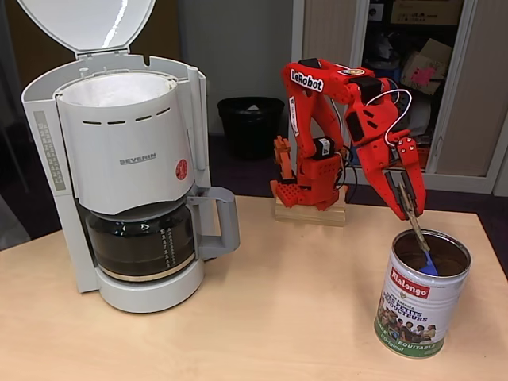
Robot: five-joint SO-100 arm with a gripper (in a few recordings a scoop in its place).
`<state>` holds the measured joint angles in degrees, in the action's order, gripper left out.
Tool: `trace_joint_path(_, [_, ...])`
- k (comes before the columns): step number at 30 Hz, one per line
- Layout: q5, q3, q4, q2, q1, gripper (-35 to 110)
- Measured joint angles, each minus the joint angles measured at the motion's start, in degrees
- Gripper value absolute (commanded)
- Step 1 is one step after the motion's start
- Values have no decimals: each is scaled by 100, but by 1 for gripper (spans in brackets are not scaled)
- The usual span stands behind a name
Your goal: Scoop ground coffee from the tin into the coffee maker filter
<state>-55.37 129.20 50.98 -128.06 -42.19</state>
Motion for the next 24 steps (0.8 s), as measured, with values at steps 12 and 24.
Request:
trace_joint_path(12, [448, -70, 404, -167, -246, 0])
trace_joint_path(24, [800, -325, 914, -185, -475, 0])
